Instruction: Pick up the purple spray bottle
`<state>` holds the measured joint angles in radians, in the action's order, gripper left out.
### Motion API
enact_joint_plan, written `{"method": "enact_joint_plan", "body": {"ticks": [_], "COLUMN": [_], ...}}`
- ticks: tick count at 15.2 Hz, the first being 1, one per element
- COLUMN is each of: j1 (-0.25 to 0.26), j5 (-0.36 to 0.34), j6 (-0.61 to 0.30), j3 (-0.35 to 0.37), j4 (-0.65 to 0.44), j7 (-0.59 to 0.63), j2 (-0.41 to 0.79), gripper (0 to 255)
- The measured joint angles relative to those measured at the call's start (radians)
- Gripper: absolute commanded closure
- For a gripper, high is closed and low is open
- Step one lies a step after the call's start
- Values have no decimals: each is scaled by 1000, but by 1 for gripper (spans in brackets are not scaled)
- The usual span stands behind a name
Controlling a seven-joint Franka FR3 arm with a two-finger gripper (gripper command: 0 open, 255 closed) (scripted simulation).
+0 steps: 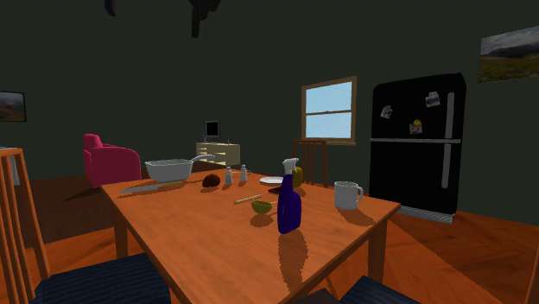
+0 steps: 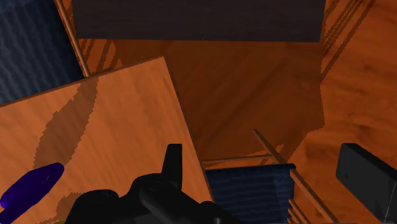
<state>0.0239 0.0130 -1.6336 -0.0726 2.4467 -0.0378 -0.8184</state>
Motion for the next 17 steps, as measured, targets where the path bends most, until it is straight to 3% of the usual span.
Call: {"method": "enact_joint_plan", "body": {"ticks": [6, 10, 17], "j1": [-35, -74, -129], "j5": [-2, -11, -15], "j6": [-107, -223, -349], "j3": [-1, -20, -47], "j4": [-26, -67, -179], "j7": [72, 129, 244], "j2": [130, 284, 516], "gripper": [0, 0, 0]}}
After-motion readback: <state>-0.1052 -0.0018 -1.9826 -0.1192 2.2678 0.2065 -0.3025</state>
